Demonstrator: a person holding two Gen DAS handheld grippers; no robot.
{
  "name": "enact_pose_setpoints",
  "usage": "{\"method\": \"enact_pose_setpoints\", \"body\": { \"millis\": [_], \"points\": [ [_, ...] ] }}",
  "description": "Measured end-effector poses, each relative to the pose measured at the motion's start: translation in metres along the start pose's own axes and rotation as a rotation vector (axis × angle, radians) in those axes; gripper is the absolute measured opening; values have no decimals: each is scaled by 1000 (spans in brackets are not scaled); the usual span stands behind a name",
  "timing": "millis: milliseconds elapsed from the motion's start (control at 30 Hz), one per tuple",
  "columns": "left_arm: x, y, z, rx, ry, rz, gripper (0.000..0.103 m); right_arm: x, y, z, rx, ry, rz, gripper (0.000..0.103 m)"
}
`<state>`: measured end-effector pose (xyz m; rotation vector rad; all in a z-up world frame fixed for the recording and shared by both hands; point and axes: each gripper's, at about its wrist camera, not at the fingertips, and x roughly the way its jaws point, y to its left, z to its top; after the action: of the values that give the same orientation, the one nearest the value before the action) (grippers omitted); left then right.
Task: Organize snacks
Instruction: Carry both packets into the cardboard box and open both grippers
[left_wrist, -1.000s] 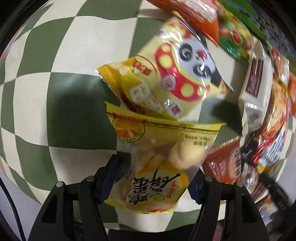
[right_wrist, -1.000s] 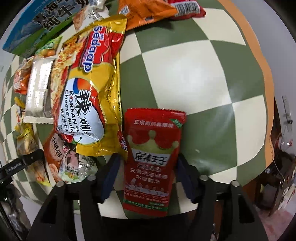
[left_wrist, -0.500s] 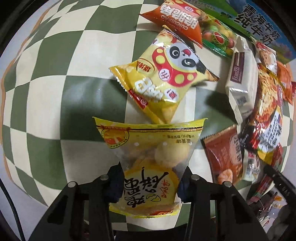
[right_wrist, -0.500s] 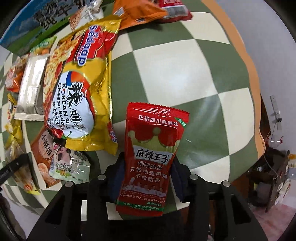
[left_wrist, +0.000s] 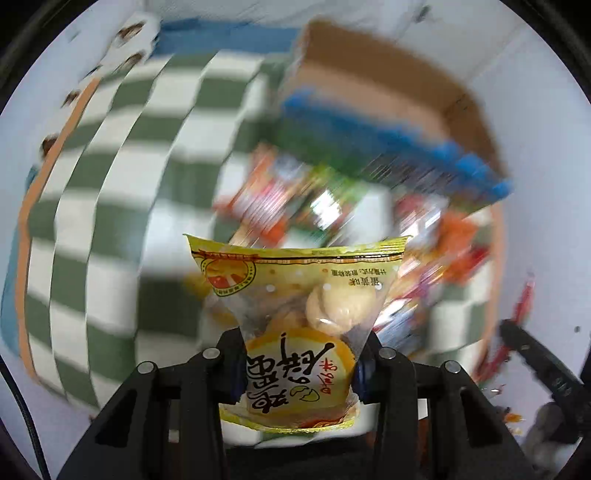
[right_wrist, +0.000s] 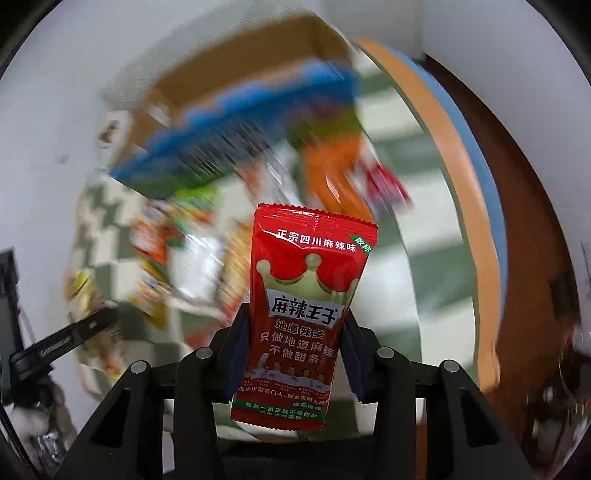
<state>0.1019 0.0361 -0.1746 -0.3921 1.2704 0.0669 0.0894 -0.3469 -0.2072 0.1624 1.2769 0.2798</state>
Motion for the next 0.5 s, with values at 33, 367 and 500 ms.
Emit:
{"method": "enact_pose_setpoints", "body": {
  "millis": [33,367,500],
  "points": [
    [-5,-11,19,3,-9,-29,39,-10,7,17,-26,-12,26,47],
    [45,-92,230,21,12,-108,39,49,68,208,-157,-86,95,47],
    [96,-102,281,13,72,-99,39,91,68,279,-193,-37,40,47]
  ]
}}
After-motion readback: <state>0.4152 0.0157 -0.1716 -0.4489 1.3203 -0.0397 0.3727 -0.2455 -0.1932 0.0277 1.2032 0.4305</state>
